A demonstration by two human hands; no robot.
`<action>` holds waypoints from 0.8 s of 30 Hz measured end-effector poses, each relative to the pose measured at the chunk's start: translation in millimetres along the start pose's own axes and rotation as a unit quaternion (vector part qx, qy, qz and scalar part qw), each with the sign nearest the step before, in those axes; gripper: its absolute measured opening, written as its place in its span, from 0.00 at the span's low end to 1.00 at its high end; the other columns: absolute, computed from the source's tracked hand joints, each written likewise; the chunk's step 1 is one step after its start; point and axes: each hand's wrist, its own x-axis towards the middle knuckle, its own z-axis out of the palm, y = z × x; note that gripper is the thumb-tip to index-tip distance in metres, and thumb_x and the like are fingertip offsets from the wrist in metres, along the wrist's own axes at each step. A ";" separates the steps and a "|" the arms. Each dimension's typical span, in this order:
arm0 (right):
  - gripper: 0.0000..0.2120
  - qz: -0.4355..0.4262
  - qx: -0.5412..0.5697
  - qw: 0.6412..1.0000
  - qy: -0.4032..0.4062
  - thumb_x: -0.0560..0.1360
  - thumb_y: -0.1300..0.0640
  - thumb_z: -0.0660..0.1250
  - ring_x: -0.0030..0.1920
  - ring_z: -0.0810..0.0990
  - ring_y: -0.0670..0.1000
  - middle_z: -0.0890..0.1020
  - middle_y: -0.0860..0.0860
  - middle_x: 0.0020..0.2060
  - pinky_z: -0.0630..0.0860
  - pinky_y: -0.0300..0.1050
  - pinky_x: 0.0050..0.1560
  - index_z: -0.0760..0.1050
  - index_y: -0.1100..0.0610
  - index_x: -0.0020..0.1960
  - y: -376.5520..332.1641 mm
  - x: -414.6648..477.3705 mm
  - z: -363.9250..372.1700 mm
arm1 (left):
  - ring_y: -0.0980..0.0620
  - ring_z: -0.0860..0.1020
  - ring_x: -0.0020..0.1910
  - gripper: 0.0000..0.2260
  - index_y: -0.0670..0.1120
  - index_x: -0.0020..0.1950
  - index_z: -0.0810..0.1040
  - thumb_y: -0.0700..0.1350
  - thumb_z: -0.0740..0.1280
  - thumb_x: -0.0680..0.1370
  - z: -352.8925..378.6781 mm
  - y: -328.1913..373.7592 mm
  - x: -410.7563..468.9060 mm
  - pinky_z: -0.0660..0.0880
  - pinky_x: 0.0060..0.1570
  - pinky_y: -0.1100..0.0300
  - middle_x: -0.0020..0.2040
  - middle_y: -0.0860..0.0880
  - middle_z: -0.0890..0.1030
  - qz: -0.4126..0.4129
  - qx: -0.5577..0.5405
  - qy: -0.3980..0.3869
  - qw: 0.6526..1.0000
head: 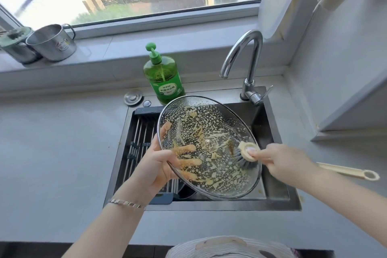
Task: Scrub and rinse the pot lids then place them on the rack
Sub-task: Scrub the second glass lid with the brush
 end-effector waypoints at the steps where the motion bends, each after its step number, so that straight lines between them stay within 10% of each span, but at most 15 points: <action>1: 0.20 -0.044 0.018 0.999 0.000 0.80 0.55 0.54 0.44 0.72 0.49 0.67 0.45 0.38 0.65 0.42 0.39 0.66 0.33 0.66 -14.6 -5.2 2.5 | 0.29 0.79 0.47 0.43 0.61 0.67 0.66 0.22 0.58 0.63 0.7 -0.7 -0.3 0.78 0.37 0.37 0.56 0.29 0.77 -0.001 -0.001 0.000 1.000; 7: 0.20 0.062 0.010 0.998 0.012 0.81 0.54 0.51 0.52 0.74 0.52 0.68 0.46 0.43 0.67 0.43 0.44 0.66 0.35 0.67 3.3 11.3 -1.9 | 0.28 0.78 0.49 0.44 0.62 0.67 0.66 0.23 0.59 0.60 0.8 -0.4 -4.5 0.77 0.37 0.36 0.56 0.29 0.77 0.005 0.000 0.008 1.000; 12: 0.20 -0.069 0.053 0.996 0.033 0.81 0.54 0.53 0.35 0.66 0.42 0.65 0.44 0.36 0.60 0.36 0.31 0.65 0.34 0.67 -38.5 -1.6 3.1 | 0.29 0.80 0.46 0.42 0.62 0.66 0.67 0.26 0.58 0.61 3.1 -1.9 -3.6 0.79 0.34 0.39 0.56 0.30 0.78 0.001 -0.002 0.000 1.000; 16: 0.21 0.073 -0.012 0.996 0.054 0.81 0.54 0.51 0.48 0.75 0.52 0.68 0.47 0.42 0.67 0.43 0.40 0.64 0.35 0.69 -4.1 16.7 -5.6 | 0.29 0.80 0.46 0.42 0.63 0.66 0.67 0.26 0.58 0.61 2.9 -0.2 -6.0 0.78 0.37 0.36 0.56 0.29 0.77 0.008 0.000 -0.013 1.000; 21: 0.22 -0.040 0.014 0.997 0.064 0.80 0.56 0.52 0.42 0.71 0.50 0.65 0.44 0.39 0.63 0.39 0.32 0.61 0.36 0.70 -31.8 0.4 5.4 | 0.30 0.80 0.46 0.42 0.63 0.67 0.66 0.27 0.59 0.61 5.9 2.5 -6.9 0.78 0.36 0.39 0.56 0.30 0.78 -0.004 0.016 -0.022 1.000; 24: 0.21 0.082 0.005 0.994 0.072 0.80 0.55 0.52 0.49 0.75 0.54 0.72 0.48 0.46 0.68 0.43 0.40 0.63 0.37 0.70 0.7 18.0 1.5 | 0.30 0.80 0.46 0.41 0.63 0.66 0.67 0.26 0.59 0.61 7.5 1.8 -6.7 0.78 0.37 0.38 0.56 0.30 0.78 -0.006 0.022 -0.023 0.999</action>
